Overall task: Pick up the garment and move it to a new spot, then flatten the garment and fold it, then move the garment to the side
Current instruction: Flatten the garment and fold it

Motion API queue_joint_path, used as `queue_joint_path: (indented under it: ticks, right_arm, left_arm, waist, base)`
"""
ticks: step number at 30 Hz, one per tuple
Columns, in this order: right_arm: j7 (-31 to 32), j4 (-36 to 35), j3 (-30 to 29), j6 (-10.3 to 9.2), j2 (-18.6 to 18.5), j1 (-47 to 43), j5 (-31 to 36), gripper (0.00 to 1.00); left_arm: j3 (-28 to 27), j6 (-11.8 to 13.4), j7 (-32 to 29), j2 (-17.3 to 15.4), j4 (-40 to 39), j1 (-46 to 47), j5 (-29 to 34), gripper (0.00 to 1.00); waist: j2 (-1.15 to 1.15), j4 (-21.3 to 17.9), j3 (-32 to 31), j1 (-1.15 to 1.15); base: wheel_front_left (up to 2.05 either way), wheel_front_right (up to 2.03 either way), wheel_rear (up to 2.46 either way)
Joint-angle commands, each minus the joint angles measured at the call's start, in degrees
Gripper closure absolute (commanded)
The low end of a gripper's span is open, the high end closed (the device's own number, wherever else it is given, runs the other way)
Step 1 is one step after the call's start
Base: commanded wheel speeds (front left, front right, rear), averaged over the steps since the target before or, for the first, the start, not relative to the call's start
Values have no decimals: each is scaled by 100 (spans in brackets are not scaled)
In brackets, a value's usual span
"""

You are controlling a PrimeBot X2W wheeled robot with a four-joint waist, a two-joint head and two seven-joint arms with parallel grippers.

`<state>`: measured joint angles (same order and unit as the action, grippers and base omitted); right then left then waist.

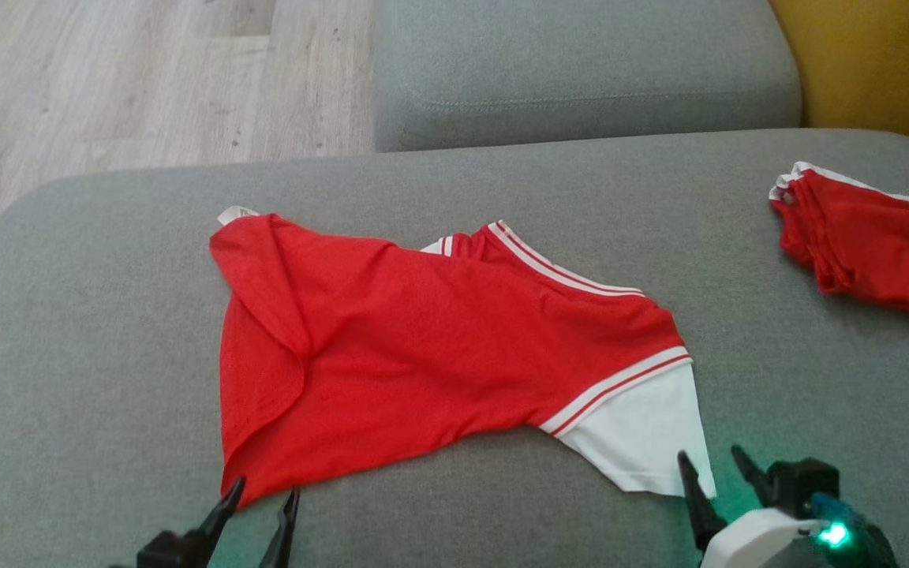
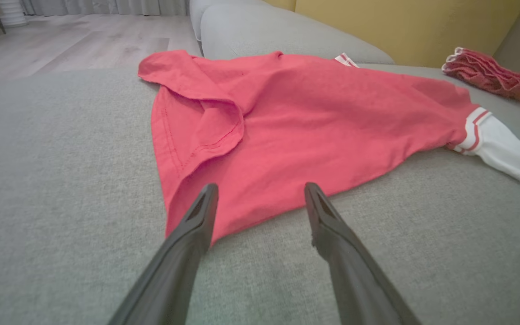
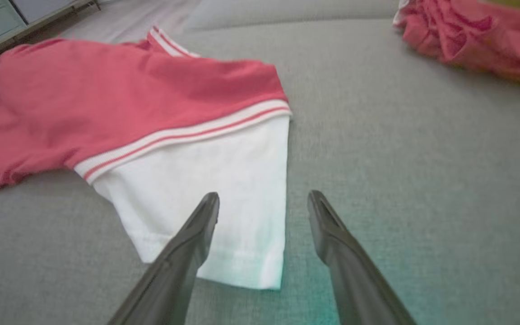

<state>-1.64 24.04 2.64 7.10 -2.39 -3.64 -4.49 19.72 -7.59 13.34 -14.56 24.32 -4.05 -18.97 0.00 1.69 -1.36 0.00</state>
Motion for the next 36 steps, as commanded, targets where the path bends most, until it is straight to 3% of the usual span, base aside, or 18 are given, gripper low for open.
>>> queue_joint_path:
  ticks: [1, 6, 20, 35, 36]
  right_arm:
    - [131, -52, 151, 39, -49, 283, -36, 0]
    - [549, 232, 318, 39, -49, 346, -51, 0]
    - [869, 454, 799, 39, -49, 650, -369, 0]
    - [1792, 357, 974, 39, -49, 707, -480, 0]
    - [1842, 356, 1037, 39, -49, 738, -555, 0]
  left_arm:
    - [-106, 10, -3, -150, 23, 418, -23, 0]
    - [159, 10, 4, -214, 566, 794, -97, 0]
    - [419, 11, 101, -339, 1620, 1345, -226, 0]
    - [1038, 10, -161, -669, 1945, 1531, -494, 0]
    - [1083, 10, -208, -677, 1963, 1558, -532, 14]
  waist:
    - [0, 12, 42, 0]
    - [0, -24, 156, 0]
    - [0, -119, 394, 0]
    - [0, -65, 564, 0]
    - [0, -62, 581, 0]
  base:
    - [0, 0, 0]
    - [0, 0, 0]
    - [0, 0, 0]
    - [0, 0, 0]
    - [0, 0, 0]
